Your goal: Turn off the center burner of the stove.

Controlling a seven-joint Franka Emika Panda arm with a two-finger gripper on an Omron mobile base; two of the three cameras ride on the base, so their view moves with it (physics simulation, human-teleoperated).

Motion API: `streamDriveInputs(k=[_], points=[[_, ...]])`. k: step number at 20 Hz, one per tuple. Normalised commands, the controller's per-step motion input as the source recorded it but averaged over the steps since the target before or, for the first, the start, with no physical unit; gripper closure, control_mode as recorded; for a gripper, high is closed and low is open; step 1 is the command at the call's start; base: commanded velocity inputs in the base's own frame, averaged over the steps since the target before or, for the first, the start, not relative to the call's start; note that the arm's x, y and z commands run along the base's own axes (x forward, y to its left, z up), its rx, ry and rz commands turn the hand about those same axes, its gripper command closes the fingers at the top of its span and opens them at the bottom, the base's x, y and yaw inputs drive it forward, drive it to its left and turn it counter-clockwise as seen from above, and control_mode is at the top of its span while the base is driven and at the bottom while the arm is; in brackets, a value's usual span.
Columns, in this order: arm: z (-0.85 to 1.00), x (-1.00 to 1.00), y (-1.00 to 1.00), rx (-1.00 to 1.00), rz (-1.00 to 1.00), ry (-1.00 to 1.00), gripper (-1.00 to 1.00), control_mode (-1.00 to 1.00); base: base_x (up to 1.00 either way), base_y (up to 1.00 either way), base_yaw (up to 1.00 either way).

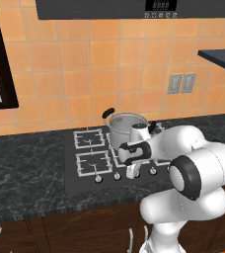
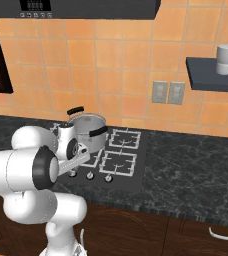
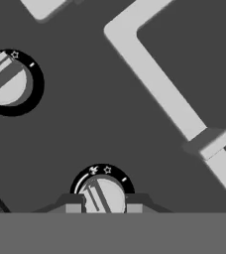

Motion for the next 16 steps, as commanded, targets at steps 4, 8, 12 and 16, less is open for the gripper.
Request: streamDriveInputs(k=[4,8,12,16], points=[[-0.19,-0.13,0.00,0.00,-0.20,0.00,1.00,-1.00,0.00,0.00,0.00],[-0.17,-0.13,0.00,0.00,-0.19,0.00,1.00,-1.00,0.00,0.00,0.00],[-0.13,-0.13,0.00,0.00,-0.18,0.00,1.00,-1.00,0.00,0.00,0.00],[-0.16,-0.14,0.00,0.00,-0.19,0.00,1.00,-1.00,0.00,0.00,0.00]])
